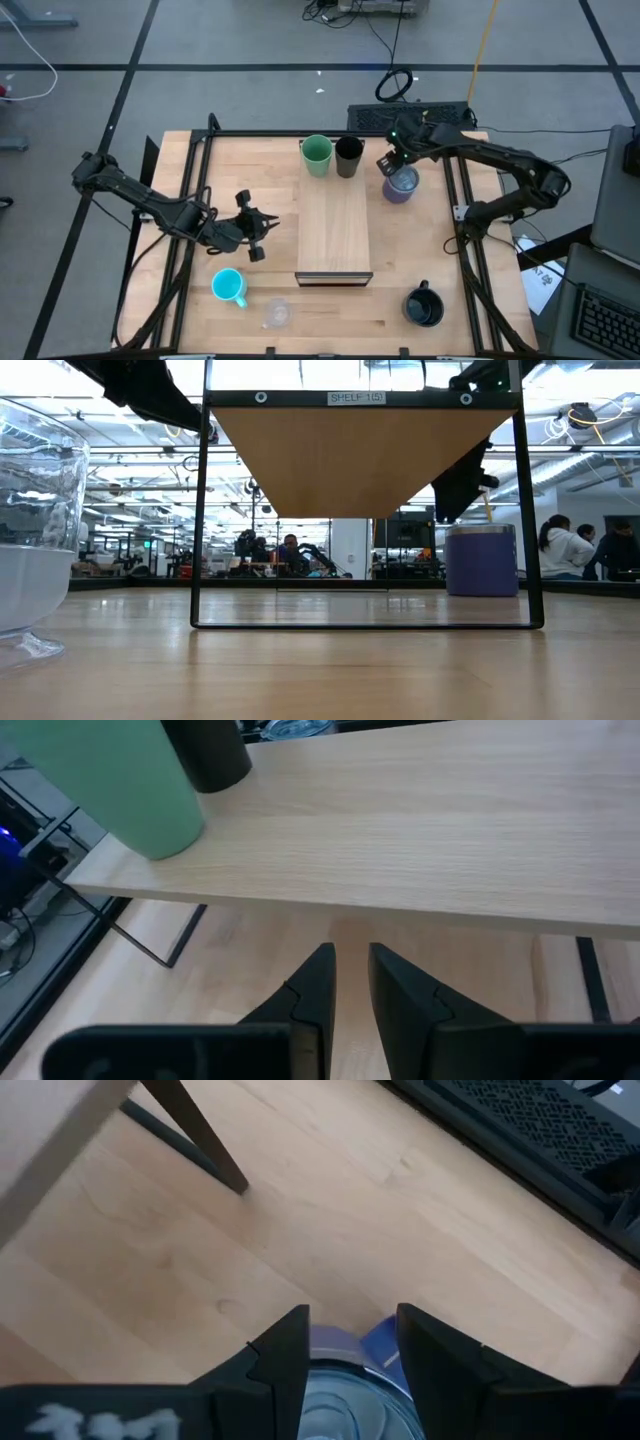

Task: Stack small to large cups/mugs on shelf
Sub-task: Put the purple mug on the shelf

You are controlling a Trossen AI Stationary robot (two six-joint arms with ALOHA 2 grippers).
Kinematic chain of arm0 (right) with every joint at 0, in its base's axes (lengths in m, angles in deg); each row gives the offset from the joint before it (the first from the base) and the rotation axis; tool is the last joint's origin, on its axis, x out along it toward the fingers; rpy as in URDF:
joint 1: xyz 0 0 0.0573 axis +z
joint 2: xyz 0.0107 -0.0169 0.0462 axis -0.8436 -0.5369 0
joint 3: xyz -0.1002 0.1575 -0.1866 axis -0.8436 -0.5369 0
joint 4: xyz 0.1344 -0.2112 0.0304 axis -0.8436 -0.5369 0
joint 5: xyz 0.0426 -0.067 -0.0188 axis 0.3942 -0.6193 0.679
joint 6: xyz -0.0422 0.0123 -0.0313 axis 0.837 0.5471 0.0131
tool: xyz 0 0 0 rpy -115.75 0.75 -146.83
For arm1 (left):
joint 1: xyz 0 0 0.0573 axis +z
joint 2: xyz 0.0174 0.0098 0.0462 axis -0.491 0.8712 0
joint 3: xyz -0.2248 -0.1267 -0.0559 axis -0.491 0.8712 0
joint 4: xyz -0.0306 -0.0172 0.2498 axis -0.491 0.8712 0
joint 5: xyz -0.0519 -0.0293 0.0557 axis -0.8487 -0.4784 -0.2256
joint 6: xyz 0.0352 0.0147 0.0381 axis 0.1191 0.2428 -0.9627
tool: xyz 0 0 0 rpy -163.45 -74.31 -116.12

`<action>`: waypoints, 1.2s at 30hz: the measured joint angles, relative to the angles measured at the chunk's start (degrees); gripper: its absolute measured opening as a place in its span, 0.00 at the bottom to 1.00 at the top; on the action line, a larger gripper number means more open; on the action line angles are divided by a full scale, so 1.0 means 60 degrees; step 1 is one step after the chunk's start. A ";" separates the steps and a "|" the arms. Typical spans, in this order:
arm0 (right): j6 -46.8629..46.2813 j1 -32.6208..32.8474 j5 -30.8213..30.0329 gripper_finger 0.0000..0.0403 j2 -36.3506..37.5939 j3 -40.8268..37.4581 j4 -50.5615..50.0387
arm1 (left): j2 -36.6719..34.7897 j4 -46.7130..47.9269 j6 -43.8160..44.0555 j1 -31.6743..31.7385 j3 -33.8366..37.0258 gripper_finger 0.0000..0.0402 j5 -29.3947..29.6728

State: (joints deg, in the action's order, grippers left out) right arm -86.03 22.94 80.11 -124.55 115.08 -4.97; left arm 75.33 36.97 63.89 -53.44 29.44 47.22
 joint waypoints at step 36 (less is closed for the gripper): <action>0.0575 -0.0503 -0.0040 0.35 0.0129 -0.0725 0.0448 | 0.0000 -0.0115 -0.0005 -0.0017 0.0000 0.16 0.0000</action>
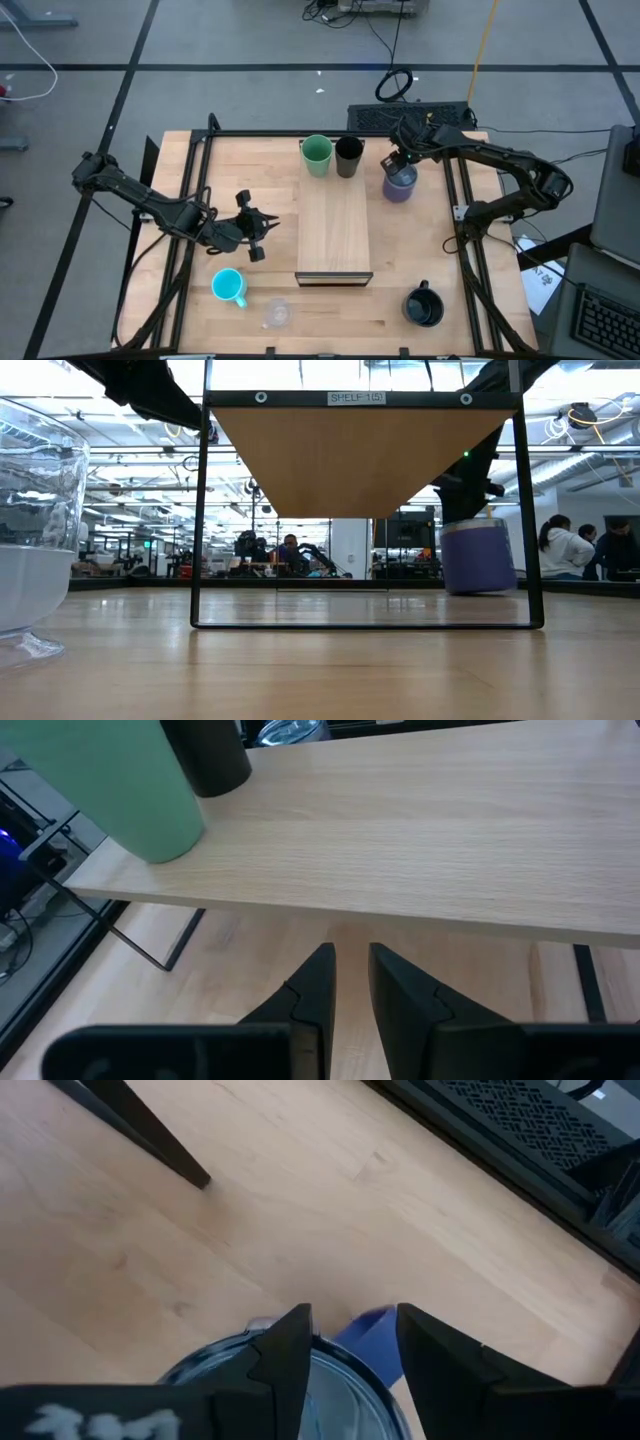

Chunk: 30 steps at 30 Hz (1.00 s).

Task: Stack small to large cups/mugs on shelf
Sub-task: Put the purple mug on the shelf

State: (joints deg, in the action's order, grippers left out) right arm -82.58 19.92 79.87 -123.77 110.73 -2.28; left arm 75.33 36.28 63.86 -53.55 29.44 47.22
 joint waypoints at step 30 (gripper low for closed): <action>-0.1242 0.0565 0.0613 0.35 0.1594 0.0074 -0.1046 | 0.0000 -0.0050 -0.0062 0.0000 0.0000 0.16 0.0007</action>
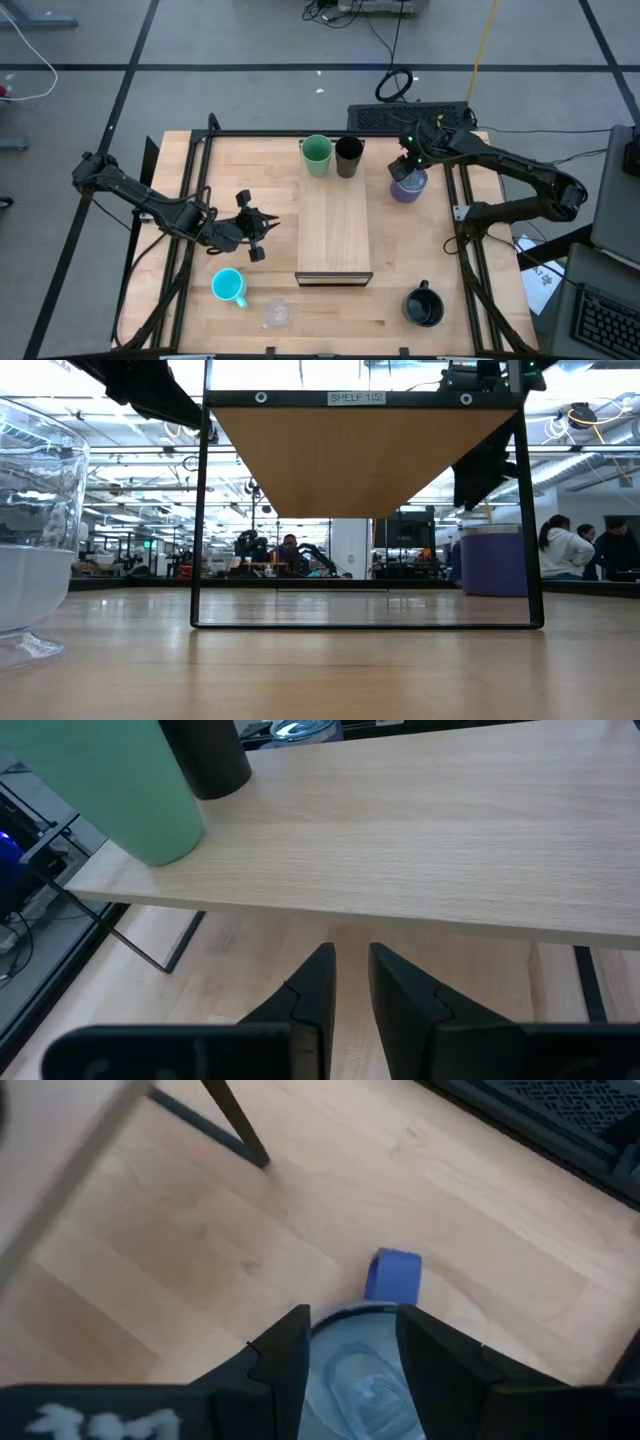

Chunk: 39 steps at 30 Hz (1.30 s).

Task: Stack small to large cups/mugs on shelf
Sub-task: Put the purple mug on the shelf

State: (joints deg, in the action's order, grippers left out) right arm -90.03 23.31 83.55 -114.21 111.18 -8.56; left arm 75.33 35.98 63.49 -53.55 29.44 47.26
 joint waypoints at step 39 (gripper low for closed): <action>-0.0982 0.0581 0.0474 0.36 -0.1364 0.1921 -0.2399 | 0.0000 -0.0426 -0.0639 0.0018 0.0000 0.16 0.0007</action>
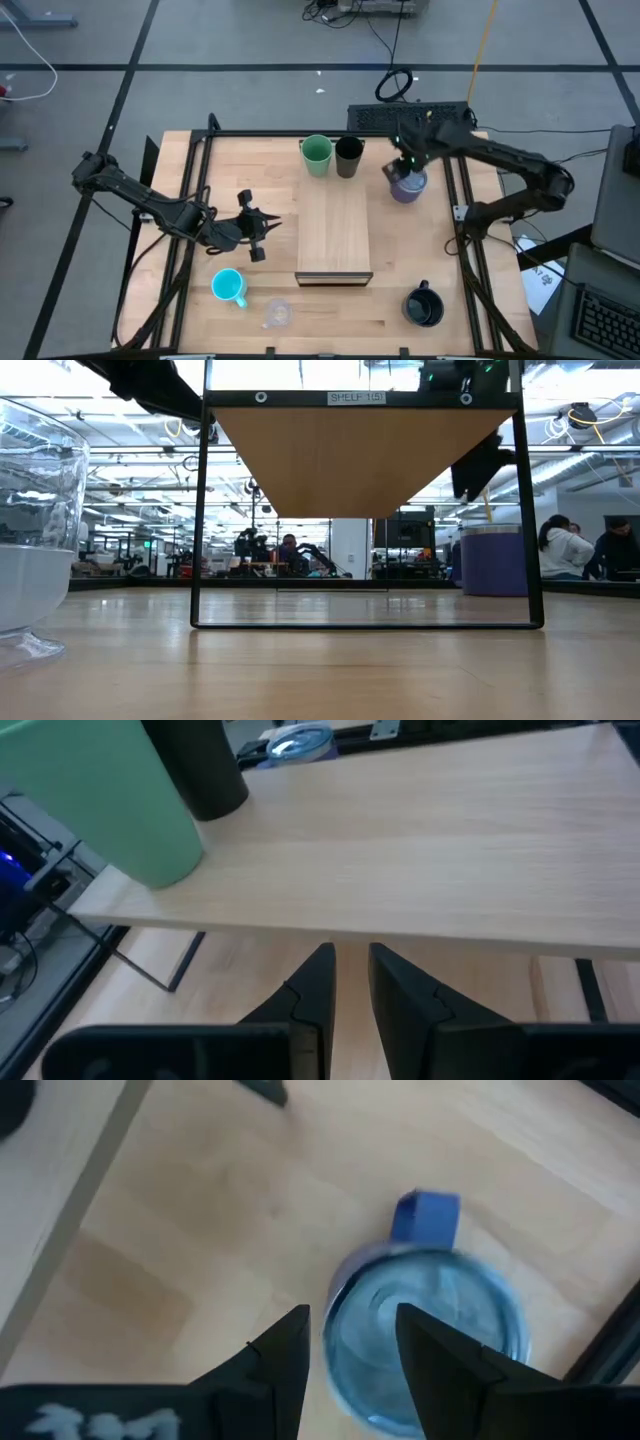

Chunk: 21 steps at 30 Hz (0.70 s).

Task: Stack small to large cups/mugs on shelf
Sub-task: Put the purple mug on the shelf

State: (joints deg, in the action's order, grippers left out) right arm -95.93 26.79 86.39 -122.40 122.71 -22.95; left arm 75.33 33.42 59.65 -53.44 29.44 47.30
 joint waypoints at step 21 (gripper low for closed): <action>0.3432 -0.1943 0.0927 0.39 -0.3960 0.2733 -0.1911 | -0.0004 -0.0162 -0.0227 0.0000 0.0000 0.16 -0.0301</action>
State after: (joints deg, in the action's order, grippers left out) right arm -75.34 15.13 91.96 -146.16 139.10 -34.42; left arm 75.31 32.45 58.29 -53.44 29.44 45.50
